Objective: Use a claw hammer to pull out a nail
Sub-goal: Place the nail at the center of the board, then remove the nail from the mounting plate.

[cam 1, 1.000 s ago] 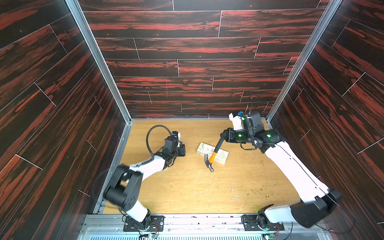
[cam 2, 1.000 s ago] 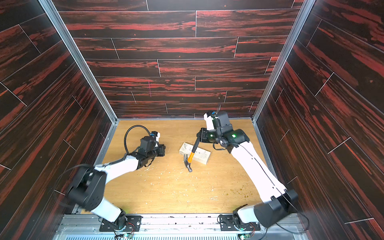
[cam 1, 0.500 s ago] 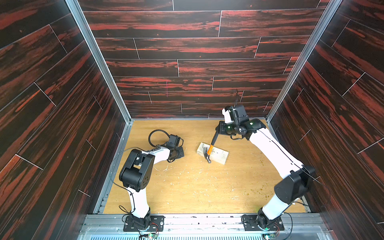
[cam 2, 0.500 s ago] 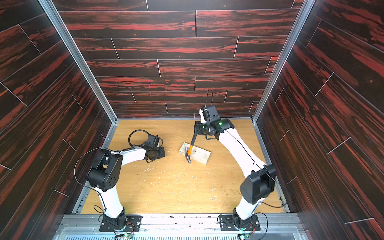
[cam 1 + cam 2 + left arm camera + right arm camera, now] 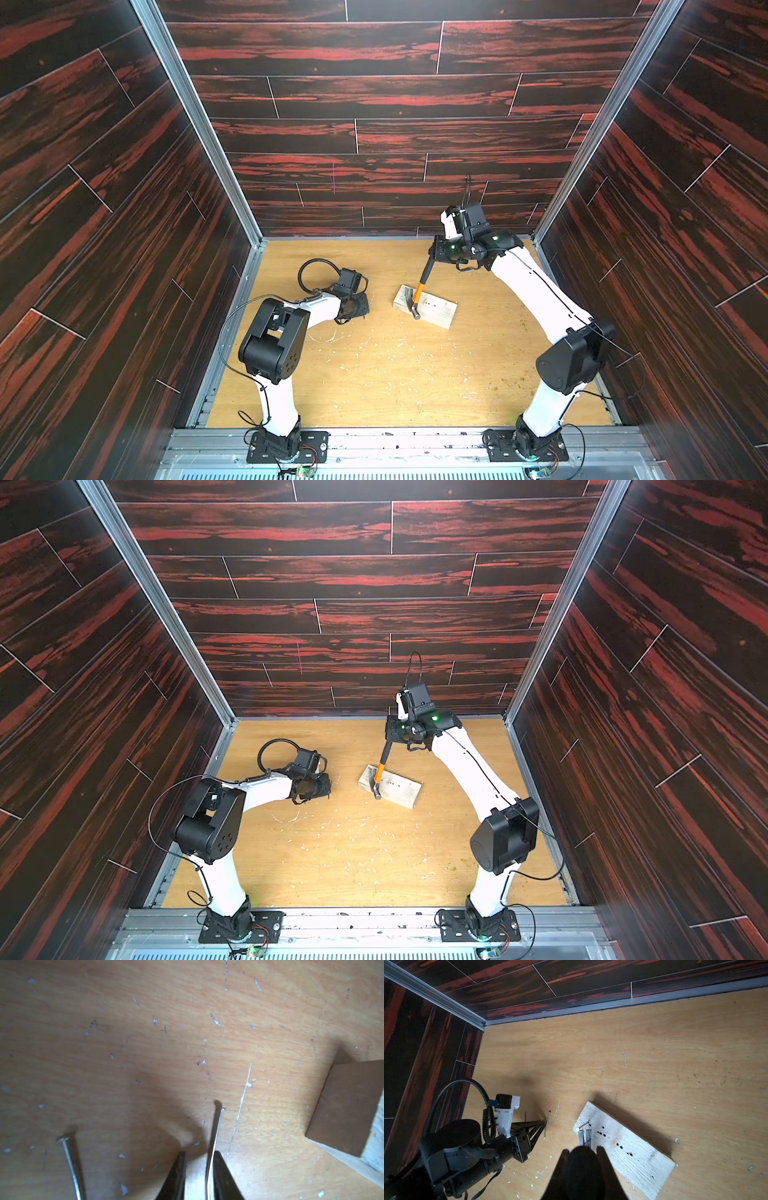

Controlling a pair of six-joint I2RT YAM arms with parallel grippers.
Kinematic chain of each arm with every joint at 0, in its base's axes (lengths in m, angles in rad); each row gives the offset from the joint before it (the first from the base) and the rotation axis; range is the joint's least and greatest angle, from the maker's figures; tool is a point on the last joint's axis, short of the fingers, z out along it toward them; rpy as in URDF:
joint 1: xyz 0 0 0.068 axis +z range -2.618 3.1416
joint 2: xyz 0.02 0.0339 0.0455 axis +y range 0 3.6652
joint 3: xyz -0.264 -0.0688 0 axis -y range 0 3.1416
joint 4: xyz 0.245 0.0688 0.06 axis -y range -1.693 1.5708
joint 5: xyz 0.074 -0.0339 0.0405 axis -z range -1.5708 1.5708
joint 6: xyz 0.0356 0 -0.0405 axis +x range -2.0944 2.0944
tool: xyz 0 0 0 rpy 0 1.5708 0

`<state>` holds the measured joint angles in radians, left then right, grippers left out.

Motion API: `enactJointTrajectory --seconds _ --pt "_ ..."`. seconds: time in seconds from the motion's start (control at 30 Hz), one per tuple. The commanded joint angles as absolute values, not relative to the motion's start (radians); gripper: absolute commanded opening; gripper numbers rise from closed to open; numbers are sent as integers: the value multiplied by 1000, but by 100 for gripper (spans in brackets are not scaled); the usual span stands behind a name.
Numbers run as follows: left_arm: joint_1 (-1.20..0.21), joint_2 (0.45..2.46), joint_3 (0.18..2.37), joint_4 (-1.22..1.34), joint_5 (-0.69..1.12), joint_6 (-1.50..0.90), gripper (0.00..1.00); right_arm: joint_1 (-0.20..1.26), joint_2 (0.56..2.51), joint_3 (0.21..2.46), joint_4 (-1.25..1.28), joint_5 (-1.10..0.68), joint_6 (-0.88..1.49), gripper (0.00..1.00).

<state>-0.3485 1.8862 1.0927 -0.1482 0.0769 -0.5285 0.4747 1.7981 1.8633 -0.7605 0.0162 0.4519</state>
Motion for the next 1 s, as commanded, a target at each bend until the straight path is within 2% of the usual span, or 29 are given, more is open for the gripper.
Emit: enactJointTrajectory --seconds 0.0,0.07,0.3,0.43,0.63,0.97 --pt "-346 1827 1072 -222 73 -524 27 469 1810 1919 -734 2 456 0" --pt "-347 1801 1062 -205 86 -525 28 470 1821 1929 -740 2 455 0" --pt "-360 1731 1013 -16 220 -561 42 469 1847 1947 -745 -7 451 0" --pt "-385 1747 1026 67 282 -587 43 469 1846 1945 -743 -6 451 0" --pt "-425 1880 1140 70 334 -609 42 469 1895 2028 -783 -24 446 0" --pt "-436 1967 1189 158 395 -683 40 471 1888 2008 -770 -17 441 0"
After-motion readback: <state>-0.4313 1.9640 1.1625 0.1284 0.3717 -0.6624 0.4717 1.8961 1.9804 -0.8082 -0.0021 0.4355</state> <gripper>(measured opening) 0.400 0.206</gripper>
